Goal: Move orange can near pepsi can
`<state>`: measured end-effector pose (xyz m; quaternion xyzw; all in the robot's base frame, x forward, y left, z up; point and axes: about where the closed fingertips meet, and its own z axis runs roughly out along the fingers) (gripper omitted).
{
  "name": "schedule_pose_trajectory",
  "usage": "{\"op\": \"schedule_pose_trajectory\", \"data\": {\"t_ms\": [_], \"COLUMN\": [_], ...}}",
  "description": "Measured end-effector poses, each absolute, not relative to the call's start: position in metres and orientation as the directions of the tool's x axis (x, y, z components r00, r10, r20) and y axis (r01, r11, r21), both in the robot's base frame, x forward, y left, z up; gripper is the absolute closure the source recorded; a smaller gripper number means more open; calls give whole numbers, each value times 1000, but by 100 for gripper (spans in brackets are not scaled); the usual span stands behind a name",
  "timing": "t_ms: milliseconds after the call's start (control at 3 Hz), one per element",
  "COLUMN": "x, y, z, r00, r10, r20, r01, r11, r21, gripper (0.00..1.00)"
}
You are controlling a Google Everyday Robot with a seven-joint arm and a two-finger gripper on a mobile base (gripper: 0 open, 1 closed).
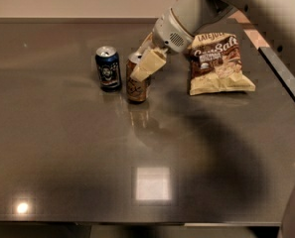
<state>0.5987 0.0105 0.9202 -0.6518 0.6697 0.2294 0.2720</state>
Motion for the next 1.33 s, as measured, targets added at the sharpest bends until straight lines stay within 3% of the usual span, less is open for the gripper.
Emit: {"op": "schedule_pose_trajectory", "data": {"t_ms": [333, 667, 1333], "x": [604, 608, 612], "y": [20, 28, 36], "z": [918, 915, 911], "r00": [11, 29, 55], "r10": [-749, -755, -764], "r20": [-663, -655, -642], "r01": [-998, -998, -998], "r11": [29, 9, -23], "r21": [-49, -55, -58], "gripper": [100, 84, 37]}}
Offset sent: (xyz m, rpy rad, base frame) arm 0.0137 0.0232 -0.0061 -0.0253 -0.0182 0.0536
